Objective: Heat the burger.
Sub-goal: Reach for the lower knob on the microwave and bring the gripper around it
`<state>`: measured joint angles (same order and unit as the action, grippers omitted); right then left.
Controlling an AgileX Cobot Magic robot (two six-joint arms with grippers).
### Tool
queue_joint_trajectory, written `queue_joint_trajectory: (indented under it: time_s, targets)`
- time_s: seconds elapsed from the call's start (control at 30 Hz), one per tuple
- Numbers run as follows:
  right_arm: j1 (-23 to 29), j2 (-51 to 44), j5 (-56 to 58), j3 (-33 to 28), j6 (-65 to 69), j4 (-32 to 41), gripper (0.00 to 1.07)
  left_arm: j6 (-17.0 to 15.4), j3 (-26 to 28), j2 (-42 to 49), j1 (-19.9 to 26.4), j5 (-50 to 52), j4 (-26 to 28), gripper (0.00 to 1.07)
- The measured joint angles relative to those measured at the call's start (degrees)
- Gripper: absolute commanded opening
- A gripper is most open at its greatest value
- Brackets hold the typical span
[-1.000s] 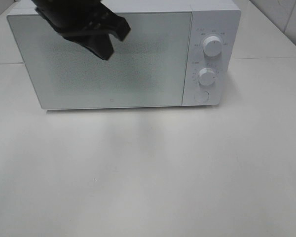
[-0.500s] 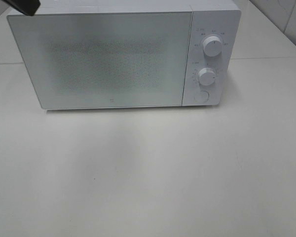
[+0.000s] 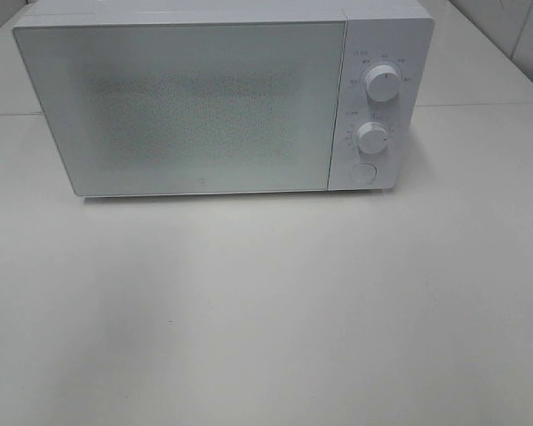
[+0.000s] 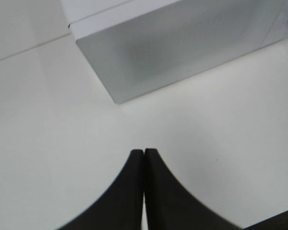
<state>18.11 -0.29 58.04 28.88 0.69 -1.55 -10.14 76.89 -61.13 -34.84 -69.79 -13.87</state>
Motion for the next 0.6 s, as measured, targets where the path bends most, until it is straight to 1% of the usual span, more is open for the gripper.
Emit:
queue_joint_trajectory:
  time_s: [0.03,0.07,0.1,0.13,0.17,0.2,0.23,0.27,0.3,0.33,0.37,0.4,0.43,0.47,0.5,0.53,0.57,0.6]
  targets:
    - [0.00,0.00,0.00,0.00,0.00,0.00,0.73,0.00,0.00,0.00,0.00,0.00,0.00,0.00]
    - [0.00,0.00,0.00,0.00,0.00,0.00,0.73,-0.74,-2.69,1.89,0.00,-0.11,-0.11,0.00]
    - [0.00,0.00,0.00,0.00,0.00,0.00,0.73,-0.74,-2.69,1.89,0.00,-0.11,-0.11,0.00]
    - [0.00,0.00,0.00,0.00,0.00,0.00,0.73,-2.12,-7.68,5.73,0.00,-0.11,-0.34,0.00]
    - [0.00,0.00,0.00,0.00,0.00,0.00,0.73,-2.92,-10.31,7.73,0.00,-0.11,-0.46,0.00]
    - [0.00,0.00,0.00,0.00,0.00,0.00,0.73,-2.92,-10.31,7.73,0.00,-0.11,-0.46,0.00]
    - [0.00,0.00,0.00,0.00,0.00,0.00,0.73,-4.53,-15.24,11.29,0.00,-0.23,-0.52,0.00]
    - [0.00,0.00,0.00,0.00,0.00,0.00,0.73,-6.02,-19.02,15.07,0.00,-0.29,-0.57,0.00]
    - [0.00,0.00,0.00,0.00,0.00,0.00,0.73,-6.02,-19.02,15.07,0.00,-0.29,-0.57,0.00]
    - [0.00,0.00,0.00,0.00,0.00,0.00,0.73,-6.59,-20.97,17.19,0.00,-0.29,-0.57,0.00]
    - [0.00,0.00,0.00,0.00,0.00,0.00,0.73,-6.59,-20.97,17.19,0.00,-0.29,-0.57,0.00]
    - [0.00,0.00,0.00,0.00,0.00,0.00,0.73,-7.28,-24.06,21.54,0.00,-0.29,-0.29,0.00]
    - [0.00,0.00,0.00,0.00,0.00,0.00,0.73,-7.33,-25.55,23.26,0.00,-0.29,0.23,0.00]
    - [0.00,0.00,0.00,0.00,0.00,0.00,0.73,-7.33,-25.55,23.26,0.00,-0.29,0.23,0.00]
    - [0.00,0.00,0.00,0.00,0.00,0.00,0.73,-7.22,-28.30,27.50,0.00,-0.29,2.12,0.00]
    - [0.00,0.00,0.00,0.00,0.00,0.00,0.73,-6.93,-29.34,29.16,0.00,-0.29,3.32,0.00]
    - [0.00,0.00,0.00,0.00,0.00,0.00,0.73,-5.50,-31.51,33.00,0.00,-0.29,5.79,0.00]
    - [0.00,0.00,0.00,0.00,0.00,0.00,0.73,-5.50,-31.51,33.00,0.00,-0.29,5.79,0.00]
